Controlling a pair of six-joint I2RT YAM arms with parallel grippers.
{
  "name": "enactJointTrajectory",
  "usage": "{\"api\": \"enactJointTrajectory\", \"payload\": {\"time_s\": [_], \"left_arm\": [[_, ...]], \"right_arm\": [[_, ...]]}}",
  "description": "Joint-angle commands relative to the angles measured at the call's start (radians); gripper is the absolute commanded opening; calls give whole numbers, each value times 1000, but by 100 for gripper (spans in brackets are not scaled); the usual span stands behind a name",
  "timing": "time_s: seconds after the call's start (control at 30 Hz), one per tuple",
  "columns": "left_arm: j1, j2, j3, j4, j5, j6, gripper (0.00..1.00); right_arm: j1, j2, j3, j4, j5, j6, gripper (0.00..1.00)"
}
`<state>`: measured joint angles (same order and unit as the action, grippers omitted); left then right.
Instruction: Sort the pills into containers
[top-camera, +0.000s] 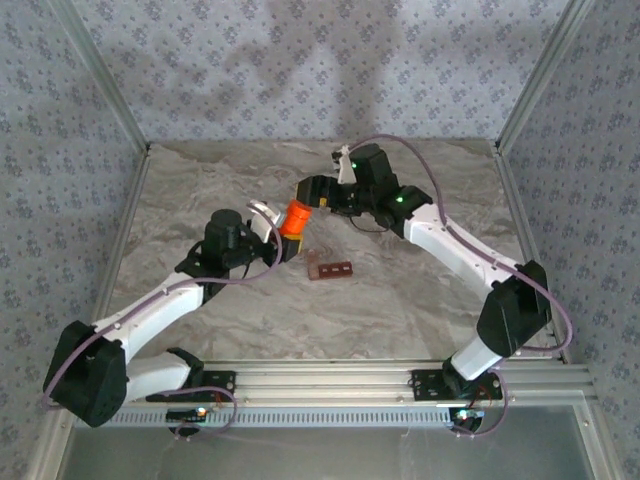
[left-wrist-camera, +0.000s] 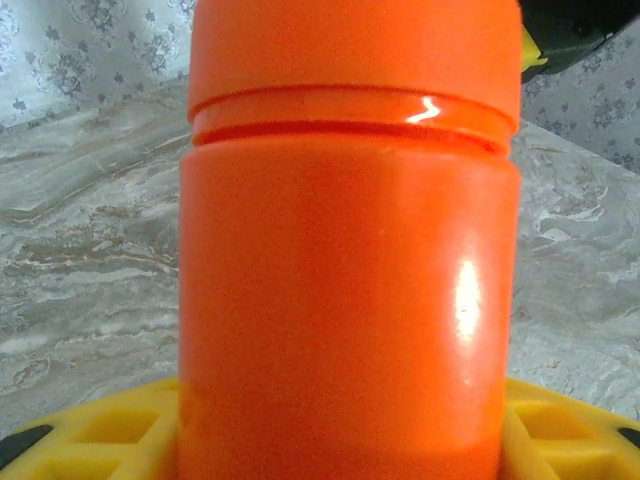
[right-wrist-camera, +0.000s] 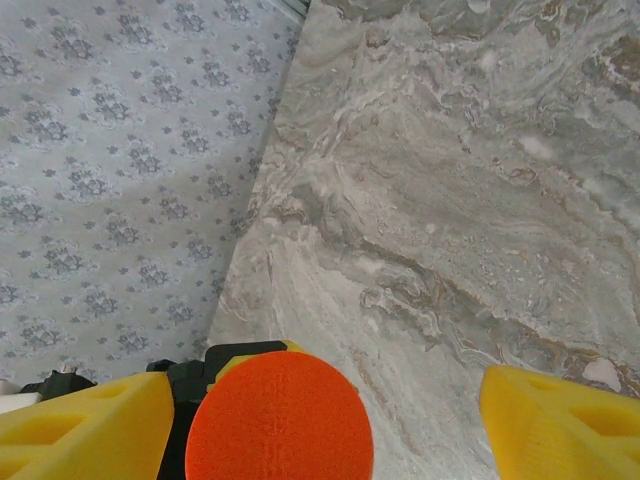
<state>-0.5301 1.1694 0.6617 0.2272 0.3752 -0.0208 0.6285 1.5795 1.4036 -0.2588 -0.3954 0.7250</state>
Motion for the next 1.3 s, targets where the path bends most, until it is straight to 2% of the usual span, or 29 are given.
{"api": "enactJointTrajectory", "payload": {"time_s": [0.0,0.23,0.57,0.83,0.9,0.97,1.1,1.2,1.27], "left_arm": [[4,10,39,32,26,-14,0],[4,21,45,43,26,-17,0],[4,27,56,53,28,-26,0],[4,16,55,56,30,-38,0],[6,8,49,64,37,-46,0],[14,-3,38,87,61,-65,0],[40,-27,20,128,137,-122,0],[48,-37,17,145,160,-143,0],[48,-39,25,133,163,-140,0]], "right_arm": [[15,6,16,24,11,12,80],[27,13,-5,32,-6,11,73],[37,27,-42,45,-12,5,71],[28,25,-81,85,-40,-50,44],[8,18,-123,159,-100,-88,41],[-26,-2,-199,326,-206,-127,41],[-101,-31,-357,670,-401,-57,43],[-117,-38,-351,681,-453,-52,43],[-112,-47,-332,641,-457,-67,51]]}}
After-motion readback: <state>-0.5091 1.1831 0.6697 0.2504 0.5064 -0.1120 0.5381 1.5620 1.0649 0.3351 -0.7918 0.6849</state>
